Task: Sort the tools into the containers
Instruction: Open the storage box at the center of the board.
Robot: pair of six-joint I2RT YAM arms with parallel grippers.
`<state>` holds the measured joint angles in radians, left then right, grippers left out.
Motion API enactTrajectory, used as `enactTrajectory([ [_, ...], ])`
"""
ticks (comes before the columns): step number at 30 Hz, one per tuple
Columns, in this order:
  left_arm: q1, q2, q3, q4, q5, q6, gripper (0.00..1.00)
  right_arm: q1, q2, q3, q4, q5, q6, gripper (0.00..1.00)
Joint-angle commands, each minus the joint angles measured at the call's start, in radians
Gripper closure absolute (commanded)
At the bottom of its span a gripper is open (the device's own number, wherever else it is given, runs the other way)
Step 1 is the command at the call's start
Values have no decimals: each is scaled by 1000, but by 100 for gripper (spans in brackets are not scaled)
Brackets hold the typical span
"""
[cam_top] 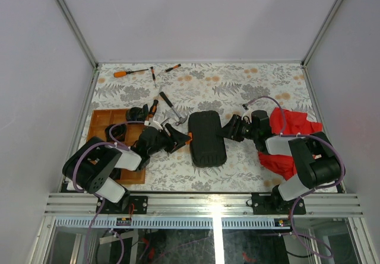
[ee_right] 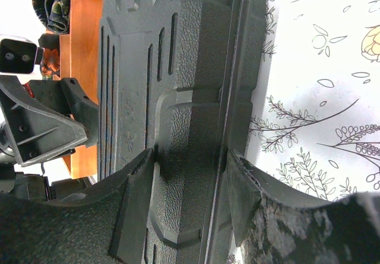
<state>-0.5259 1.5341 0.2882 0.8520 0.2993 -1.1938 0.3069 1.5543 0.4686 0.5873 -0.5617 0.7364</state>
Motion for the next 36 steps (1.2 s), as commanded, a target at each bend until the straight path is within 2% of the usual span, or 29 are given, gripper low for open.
enactTrajectory([
  [1, -8, -39, 45, 99, 46, -11, 45, 11, 72, -36, -201, 105, -97, 50],
  [9, -8, -22, 57, 102, 59, -10, 40, 10, 76, -42, -196, 103, -97, 50],
  [17, -23, -28, 116, -28, 62, 45, 28, 11, 88, -48, -181, 97, -96, 50],
  [21, -31, -35, 130, -69, 48, 59, 29, 11, 92, -48, -177, 95, -91, 50],
  [36, -76, -40, 229, -301, -30, 146, 43, 10, 101, -50, -178, 92, -94, 50],
])
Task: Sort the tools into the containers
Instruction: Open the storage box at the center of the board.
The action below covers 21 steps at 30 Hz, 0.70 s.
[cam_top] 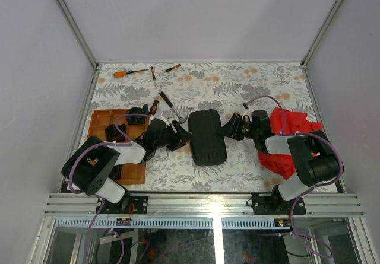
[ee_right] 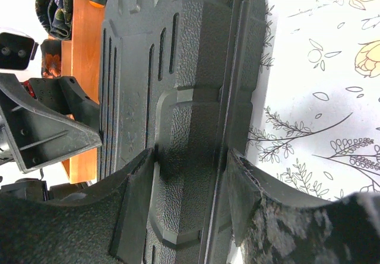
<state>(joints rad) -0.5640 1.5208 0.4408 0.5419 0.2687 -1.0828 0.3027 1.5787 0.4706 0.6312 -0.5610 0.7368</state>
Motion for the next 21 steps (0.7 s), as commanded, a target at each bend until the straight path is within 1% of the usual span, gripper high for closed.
enactTrajectory([
  [1, -42, -31, 82, -9, -8, 42, 44, 15, 79, -51, -220, 92, -93, 50],
  [6, -52, -61, 108, -88, -54, 72, 48, 15, 79, -52, -215, 89, -93, 50],
  [21, -54, -108, 145, -193, -101, 112, 59, 14, 108, -45, -212, 79, -87, 50],
])
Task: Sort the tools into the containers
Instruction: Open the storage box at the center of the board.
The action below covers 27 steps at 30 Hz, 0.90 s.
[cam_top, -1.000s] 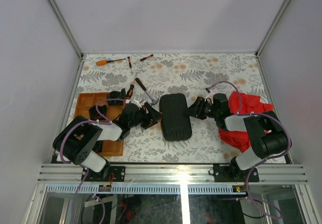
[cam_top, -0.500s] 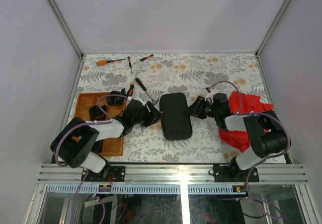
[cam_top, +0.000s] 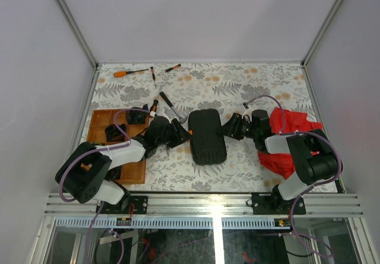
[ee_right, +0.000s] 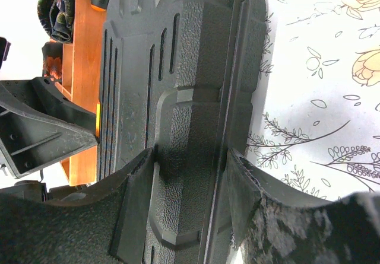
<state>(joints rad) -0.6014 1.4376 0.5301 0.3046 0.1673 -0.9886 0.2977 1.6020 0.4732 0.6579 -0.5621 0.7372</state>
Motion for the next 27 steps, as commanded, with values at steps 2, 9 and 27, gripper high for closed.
enactTrajectory([
  [2, -17, -25, 60, 34, -4, 22, 59, 20, 85, -47, -239, 78, -87, 50],
  [9, -14, -29, 39, 54, -18, 2, 61, 20, 87, -45, -241, 74, -87, 50],
  [27, 27, -26, -2, 78, -11, -3, 61, 19, 96, -45, -238, 76, -88, 50],
])
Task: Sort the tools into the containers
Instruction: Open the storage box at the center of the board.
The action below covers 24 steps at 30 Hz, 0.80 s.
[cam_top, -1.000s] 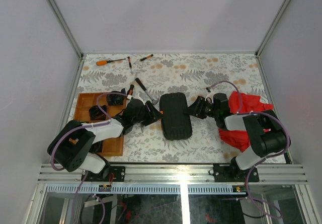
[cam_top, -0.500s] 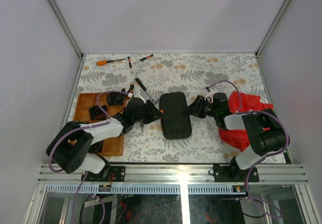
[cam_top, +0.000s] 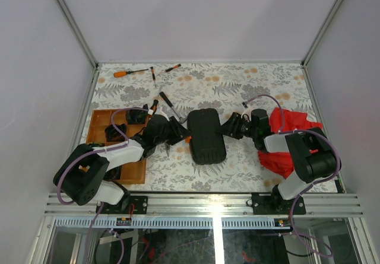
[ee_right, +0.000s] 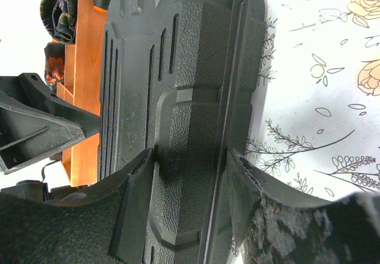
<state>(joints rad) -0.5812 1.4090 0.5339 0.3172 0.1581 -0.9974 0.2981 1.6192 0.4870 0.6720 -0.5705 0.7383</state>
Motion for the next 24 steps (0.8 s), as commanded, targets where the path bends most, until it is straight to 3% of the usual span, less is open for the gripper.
enactTrajectory([
  [1, 7, 1, -8, 64, -5, 9, 61, 19, 78, -60, -253, 85, -89, 50],
  [12, 7, -8, -22, 36, -45, 20, 22, 19, 79, -59, -253, 84, -91, 50],
  [18, 8, 54, -53, 133, -8, -20, 12, 19, 75, -61, -258, 84, -94, 50],
  [24, 12, 120, -66, 223, 28, -56, 9, 19, 68, -61, -265, 87, -97, 50],
])
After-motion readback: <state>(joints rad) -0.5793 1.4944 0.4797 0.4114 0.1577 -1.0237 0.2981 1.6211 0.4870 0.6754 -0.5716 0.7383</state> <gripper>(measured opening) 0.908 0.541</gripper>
